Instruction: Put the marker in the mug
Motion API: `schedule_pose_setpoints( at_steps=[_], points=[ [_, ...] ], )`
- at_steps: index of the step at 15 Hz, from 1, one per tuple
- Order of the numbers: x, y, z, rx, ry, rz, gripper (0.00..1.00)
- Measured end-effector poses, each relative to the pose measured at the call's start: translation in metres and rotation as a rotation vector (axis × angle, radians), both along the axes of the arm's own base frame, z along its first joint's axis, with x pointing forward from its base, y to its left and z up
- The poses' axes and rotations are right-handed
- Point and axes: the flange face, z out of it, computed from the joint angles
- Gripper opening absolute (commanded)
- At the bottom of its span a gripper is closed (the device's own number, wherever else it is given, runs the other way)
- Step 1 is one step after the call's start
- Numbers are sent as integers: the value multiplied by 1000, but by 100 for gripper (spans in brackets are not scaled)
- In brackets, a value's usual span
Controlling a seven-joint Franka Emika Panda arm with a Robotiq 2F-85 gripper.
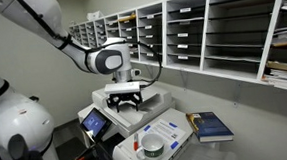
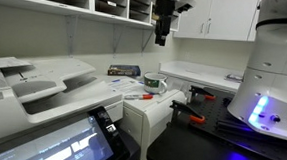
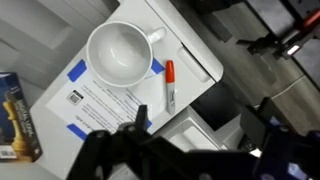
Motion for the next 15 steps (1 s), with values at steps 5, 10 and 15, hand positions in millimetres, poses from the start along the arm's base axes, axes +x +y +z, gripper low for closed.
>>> schedule_pose_setpoints(
  at_steps=[5,10,15],
  points=[
    [0,1,0,-3,1,5,100],
    [17,29,-34,-15,-35,111,100],
    [39,54,-102,-34,-8,160,100]
  ],
)
